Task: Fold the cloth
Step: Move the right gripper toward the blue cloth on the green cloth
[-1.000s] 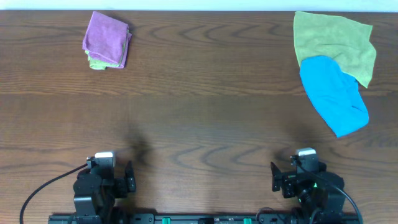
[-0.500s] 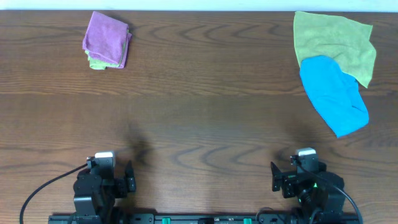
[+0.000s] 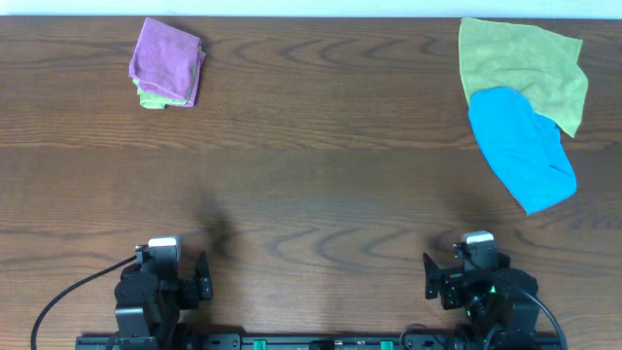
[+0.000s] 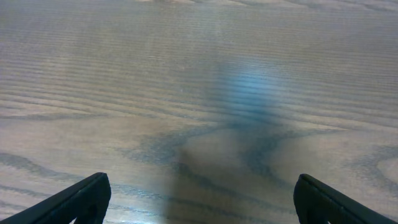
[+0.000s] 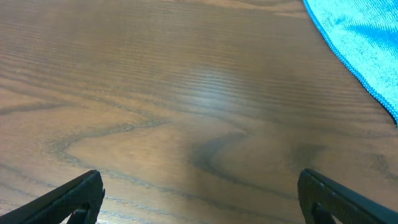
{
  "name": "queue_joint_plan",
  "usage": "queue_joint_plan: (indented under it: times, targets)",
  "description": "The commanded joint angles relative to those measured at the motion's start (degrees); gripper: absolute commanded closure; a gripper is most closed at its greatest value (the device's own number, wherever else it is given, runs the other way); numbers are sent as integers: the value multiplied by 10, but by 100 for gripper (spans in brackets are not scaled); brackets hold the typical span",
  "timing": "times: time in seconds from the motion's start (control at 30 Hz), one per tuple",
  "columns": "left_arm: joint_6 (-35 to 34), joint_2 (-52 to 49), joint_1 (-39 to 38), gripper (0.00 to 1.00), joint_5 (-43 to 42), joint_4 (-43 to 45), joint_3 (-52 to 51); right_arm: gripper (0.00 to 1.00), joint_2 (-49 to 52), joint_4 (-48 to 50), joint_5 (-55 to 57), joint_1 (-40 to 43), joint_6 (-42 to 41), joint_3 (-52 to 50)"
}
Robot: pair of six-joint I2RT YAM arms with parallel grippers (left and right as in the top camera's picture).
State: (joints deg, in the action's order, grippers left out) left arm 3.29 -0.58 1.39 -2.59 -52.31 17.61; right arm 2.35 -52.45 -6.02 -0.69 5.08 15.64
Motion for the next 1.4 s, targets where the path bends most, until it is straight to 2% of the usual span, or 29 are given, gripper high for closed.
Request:
queue_joint_plan:
  times: [0.0, 1.07, 1.37]
  targets:
    - [17, 4, 1, 5, 12, -32, -4, 1, -6, -6, -4, 7, 10, -8]
    - [17, 4, 1, 5, 12, -32, -4, 1, -5, -6, -2, 7, 10, -8]
    - [17, 4, 1, 5, 12, -32, -4, 1, 53, -7, -4, 12, 6, -4]
